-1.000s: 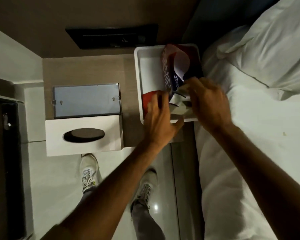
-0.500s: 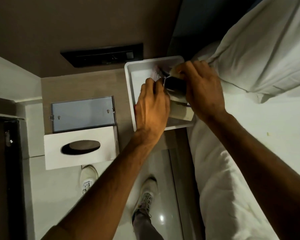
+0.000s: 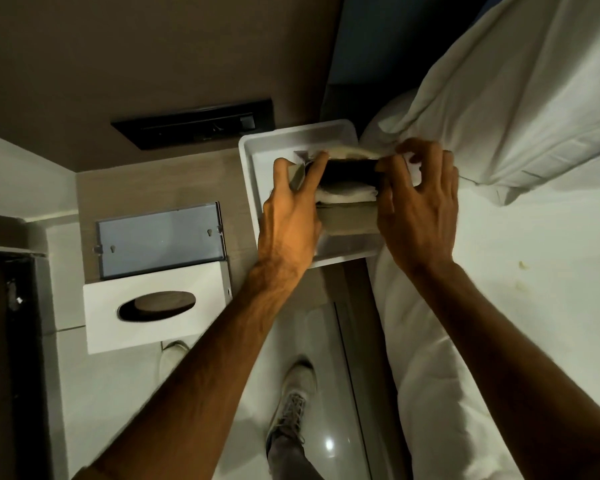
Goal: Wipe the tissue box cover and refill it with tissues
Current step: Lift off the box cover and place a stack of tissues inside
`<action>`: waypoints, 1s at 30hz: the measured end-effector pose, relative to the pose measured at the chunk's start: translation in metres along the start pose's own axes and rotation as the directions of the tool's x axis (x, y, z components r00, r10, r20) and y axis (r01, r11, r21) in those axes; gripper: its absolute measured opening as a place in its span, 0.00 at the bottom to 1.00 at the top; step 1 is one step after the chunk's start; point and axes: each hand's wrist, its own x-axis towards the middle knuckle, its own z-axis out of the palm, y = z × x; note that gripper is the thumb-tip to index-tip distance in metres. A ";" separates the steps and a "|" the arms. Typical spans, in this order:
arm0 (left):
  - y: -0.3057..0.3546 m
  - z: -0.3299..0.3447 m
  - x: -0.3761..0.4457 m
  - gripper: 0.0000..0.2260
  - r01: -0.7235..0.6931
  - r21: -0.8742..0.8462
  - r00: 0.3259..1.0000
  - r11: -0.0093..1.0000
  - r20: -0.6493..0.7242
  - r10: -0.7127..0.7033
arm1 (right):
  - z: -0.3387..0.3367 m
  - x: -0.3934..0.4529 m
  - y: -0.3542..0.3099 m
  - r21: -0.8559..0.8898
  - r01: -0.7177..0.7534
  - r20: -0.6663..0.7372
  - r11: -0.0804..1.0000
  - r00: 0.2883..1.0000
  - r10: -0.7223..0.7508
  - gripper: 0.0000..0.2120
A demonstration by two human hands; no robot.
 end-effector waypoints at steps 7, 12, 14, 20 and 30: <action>0.001 -0.006 -0.002 0.32 -0.013 0.027 0.999 1.000 -0.039 0.014 | -0.002 -0.017 0.011 0.148 -0.233 0.020 0.961 0.972 0.232 0.10; 0.002 0.002 0.001 0.32 0.035 -0.056 0.999 0.998 -0.017 -0.036 | 0.012 -0.012 -0.022 0.198 0.213 0.301 0.957 0.916 -0.266 0.20; 0.002 0.005 0.000 0.32 0.020 -0.028 0.999 0.999 -0.032 -0.021 | 0.024 0.000 -0.023 0.186 0.186 0.524 0.965 0.812 -0.258 0.25; -0.004 0.011 0.000 0.33 0.025 -0.001 0.998 1.000 -0.054 -0.025 | 0.029 0.010 -0.002 0.109 0.222 0.657 0.969 0.716 -0.238 0.29; -0.030 0.044 -0.023 0.32 0.118 -0.125 0.988 0.985 -0.080 -0.128 | -0.027 -0.016 0.005 0.121 0.378 0.419 0.918 0.819 -0.392 0.18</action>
